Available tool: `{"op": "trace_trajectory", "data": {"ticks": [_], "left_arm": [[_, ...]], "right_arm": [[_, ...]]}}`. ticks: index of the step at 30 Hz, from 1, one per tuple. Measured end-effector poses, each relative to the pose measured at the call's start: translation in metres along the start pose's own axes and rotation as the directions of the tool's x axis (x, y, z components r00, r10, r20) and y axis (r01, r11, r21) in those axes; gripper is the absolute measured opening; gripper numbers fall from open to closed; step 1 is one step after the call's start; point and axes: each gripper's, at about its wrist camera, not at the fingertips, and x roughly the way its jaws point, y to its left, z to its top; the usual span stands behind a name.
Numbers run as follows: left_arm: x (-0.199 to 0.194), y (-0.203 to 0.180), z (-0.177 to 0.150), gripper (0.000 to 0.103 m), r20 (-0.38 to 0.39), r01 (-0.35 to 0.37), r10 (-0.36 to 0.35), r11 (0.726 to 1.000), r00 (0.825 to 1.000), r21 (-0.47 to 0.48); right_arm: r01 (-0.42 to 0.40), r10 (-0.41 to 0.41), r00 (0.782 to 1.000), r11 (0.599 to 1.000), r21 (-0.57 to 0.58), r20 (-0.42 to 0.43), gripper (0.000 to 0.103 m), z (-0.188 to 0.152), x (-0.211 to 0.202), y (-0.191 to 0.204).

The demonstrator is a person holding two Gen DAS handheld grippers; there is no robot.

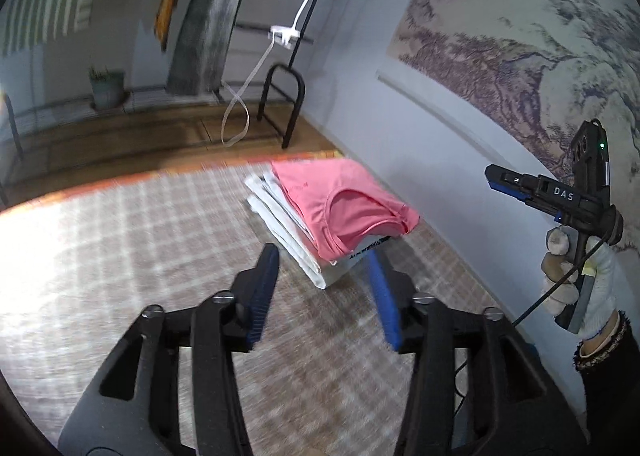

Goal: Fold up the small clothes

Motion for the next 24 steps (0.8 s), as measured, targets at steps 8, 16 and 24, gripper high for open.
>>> {"op": "trace_trajectory", "data": {"ticks": [8, 16, 24], "left_arm": [[-0.067, -0.017, -0.022, 0.072, 0.070, -0.047, 0.041, 0.995, 0.997, 0.084], [-0.103, -0.021, -0.049, 0.081, 0.114, -0.075, 0.062, 0.991, 0.992, 0.110], [-0.110, -0.008, -0.065, 0.087, 0.124, -0.132, 0.119, 0.986, 0.985, 0.103]], "right_arm": [[0.046, -0.039, 0.995, 0.996, -0.070, 0.096, 0.073, -0.024, -0.054, 0.073], [0.078, -0.068, 0.988, 0.995, -0.066, 0.142, 0.086, -0.056, -0.075, 0.108], [0.115, -0.102, 0.978, 0.991, -0.063, 0.182, 0.096, -0.084, -0.068, 0.126]]}}
